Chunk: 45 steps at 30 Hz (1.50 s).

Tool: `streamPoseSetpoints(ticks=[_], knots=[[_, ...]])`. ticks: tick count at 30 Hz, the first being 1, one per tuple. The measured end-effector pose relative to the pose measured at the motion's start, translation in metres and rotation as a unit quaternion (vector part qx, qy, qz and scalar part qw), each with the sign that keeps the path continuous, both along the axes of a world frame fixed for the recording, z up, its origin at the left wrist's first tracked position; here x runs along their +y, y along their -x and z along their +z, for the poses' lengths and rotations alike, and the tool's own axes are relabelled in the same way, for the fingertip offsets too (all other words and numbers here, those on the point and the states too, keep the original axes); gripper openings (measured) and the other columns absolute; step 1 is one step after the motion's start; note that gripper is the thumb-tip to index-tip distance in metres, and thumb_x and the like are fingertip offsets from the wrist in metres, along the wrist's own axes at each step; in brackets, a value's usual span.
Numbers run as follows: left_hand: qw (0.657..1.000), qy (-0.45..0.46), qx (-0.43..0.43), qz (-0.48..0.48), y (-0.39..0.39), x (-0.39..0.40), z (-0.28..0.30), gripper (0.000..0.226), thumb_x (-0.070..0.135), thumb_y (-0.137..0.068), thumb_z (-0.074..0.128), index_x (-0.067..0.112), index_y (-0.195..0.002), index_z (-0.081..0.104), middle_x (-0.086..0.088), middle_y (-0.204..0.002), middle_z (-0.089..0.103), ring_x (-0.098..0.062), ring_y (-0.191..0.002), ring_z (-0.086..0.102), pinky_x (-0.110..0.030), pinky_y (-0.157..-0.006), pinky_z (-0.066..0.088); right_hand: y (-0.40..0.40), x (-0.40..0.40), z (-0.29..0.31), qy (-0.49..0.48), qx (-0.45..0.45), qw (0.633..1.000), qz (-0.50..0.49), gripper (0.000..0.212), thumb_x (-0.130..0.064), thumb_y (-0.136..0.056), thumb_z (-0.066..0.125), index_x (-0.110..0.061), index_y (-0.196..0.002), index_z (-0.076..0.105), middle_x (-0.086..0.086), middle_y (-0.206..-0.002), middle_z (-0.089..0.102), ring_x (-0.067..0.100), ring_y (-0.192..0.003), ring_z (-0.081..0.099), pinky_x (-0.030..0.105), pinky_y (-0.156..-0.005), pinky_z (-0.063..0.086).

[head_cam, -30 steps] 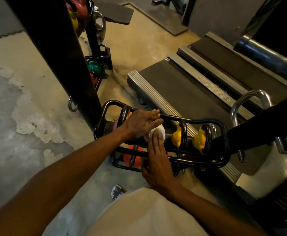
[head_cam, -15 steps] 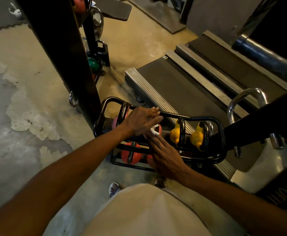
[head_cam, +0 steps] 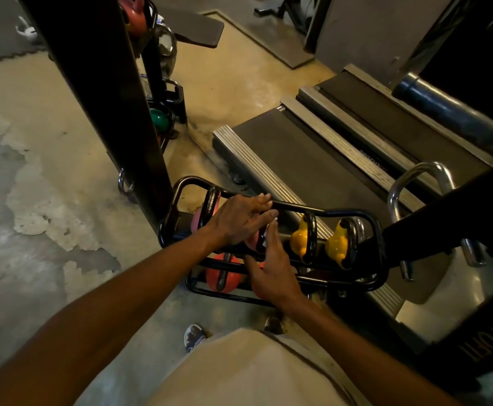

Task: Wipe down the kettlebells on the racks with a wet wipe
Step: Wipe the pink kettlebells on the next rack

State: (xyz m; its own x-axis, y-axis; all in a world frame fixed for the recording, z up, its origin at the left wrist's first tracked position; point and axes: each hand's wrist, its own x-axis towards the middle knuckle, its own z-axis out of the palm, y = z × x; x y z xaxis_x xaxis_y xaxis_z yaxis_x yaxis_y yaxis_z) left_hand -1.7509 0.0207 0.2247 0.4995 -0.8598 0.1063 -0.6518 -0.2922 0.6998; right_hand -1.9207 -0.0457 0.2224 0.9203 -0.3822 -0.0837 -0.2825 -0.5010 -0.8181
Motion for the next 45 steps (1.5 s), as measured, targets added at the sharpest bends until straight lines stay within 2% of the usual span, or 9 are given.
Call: streamPoseSetpoints(ticks=[3,7,10,18,27,30,39,42,45], knots=[[1.000,0.001,0.001,0.002,-0.002,0.000,-0.002,0.058,0.057,-0.106,0.046,0.015,-0.140,0.065,-0.007,-0.154,0.054,-0.013,-0.145,0.048,-0.036,-0.118,0.043,-0.030,-0.026,0.006,-0.307,-0.019,0.943,-0.124,0.068,-0.011,-0.094,0.072,-0.030,-0.152,0.042,-0.009,-0.141,0.063,0.003,-0.123,0.064,0.029,-0.094,0.058],[1.000,-0.009,0.006,0.001,-0.002,-0.004,-0.001,0.064,0.062,-0.105,0.039,0.016,-0.142,0.064,-0.006,-0.155,0.052,-0.012,-0.146,0.046,-0.034,-0.119,0.042,-0.052,-0.062,0.019,-0.516,0.010,0.830,-0.213,0.025,-0.003,-0.094,0.056,0.003,-0.116,0.067,0.022,-0.114,0.071,0.034,-0.102,0.071,0.042,-0.074,0.063],[1.000,-0.002,-0.002,-0.002,-0.001,-0.004,-0.001,0.056,0.054,-0.108,0.042,0.014,-0.141,0.065,-0.007,-0.155,0.053,-0.013,-0.145,0.048,-0.034,-0.118,0.044,-0.055,-0.063,0.022,-0.488,0.044,0.852,-0.184,0.022,-0.007,-0.098,0.050,-0.007,-0.099,0.072,0.008,-0.090,0.074,0.022,-0.082,0.071,0.039,-0.066,0.060],[1.000,0.016,-0.002,-0.004,-0.003,-0.002,-0.009,0.063,0.059,-0.103,0.046,0.013,-0.142,0.064,-0.005,-0.155,0.053,-0.014,-0.145,0.048,-0.037,-0.118,0.044,-0.046,-0.064,0.003,-0.368,0.055,0.913,-0.165,0.041,-0.005,-0.072,0.068,-0.005,-0.113,0.070,0.014,-0.096,0.076,0.028,-0.087,0.073,0.039,-0.074,0.059],[1.000,0.012,-0.008,0.006,-0.001,-0.001,-0.008,0.066,0.060,-0.100,0.049,0.012,-0.143,0.062,-0.005,-0.155,0.053,-0.015,-0.145,0.048,-0.040,-0.118,0.045,-0.047,-0.063,0.005,-0.274,0.036,0.943,-0.185,0.031,0.009,-0.085,0.061,-0.007,-0.110,0.072,0.012,-0.096,0.074,0.029,-0.093,0.073,0.036,-0.065,0.063],[1.000,0.010,-0.014,0.011,-0.001,-0.002,-0.008,0.063,0.056,-0.100,0.053,0.011,-0.144,0.060,-0.005,-0.156,0.051,-0.016,-0.145,0.048,-0.039,-0.119,0.044,-0.047,-0.063,-0.001,-0.303,0.031,0.928,-0.216,0.027,0.003,-0.087,0.067,-0.008,-0.110,0.075,0.015,-0.107,0.076,0.034,-0.106,0.073,0.056,-0.088,0.062],[1.000,0.022,-0.008,0.015,0.000,-0.002,-0.008,0.059,0.052,-0.102,0.058,0.011,-0.143,0.061,-0.003,-0.156,0.051,-0.012,-0.147,0.045,-0.036,-0.120,0.042,-0.044,-0.053,-0.010,-0.420,0.028,0.845,-0.330,0.026,-0.008,-0.092,0.075,-0.006,-0.117,0.073,0.013,-0.117,0.075,0.031,-0.110,0.072,0.050,-0.097,0.059],[1.000,0.016,-0.001,0.014,0.001,-0.003,-0.009,0.065,0.058,-0.100,0.054,0.011,-0.144,0.061,-0.003,-0.157,0.050,-0.011,-0.148,0.042,-0.037,-0.121,0.040,-0.045,-0.053,-0.006,-0.348,0.036,0.886,-0.304,0.021,-0.008,-0.097,0.069,-0.010,-0.117,0.074,0.008,-0.114,0.073,0.028,-0.110,0.069,0.046,-0.096,0.059],[1.000,0.021,0.004,0.015,0.001,-0.003,-0.010,0.061,0.054,-0.101,0.056,0.010,-0.144,0.061,-0.004,-0.157,0.050,-0.011,-0.149,0.041,-0.039,-0.122,0.040,-0.041,-0.053,0.003,-0.170,0.037,0.962,-0.209,0.018,-0.012,-0.103,0.062,-0.014,-0.116,0.075,-0.008,-0.097,0.070,0.006,-0.096,0.067,0.013,-0.070,0.052]])
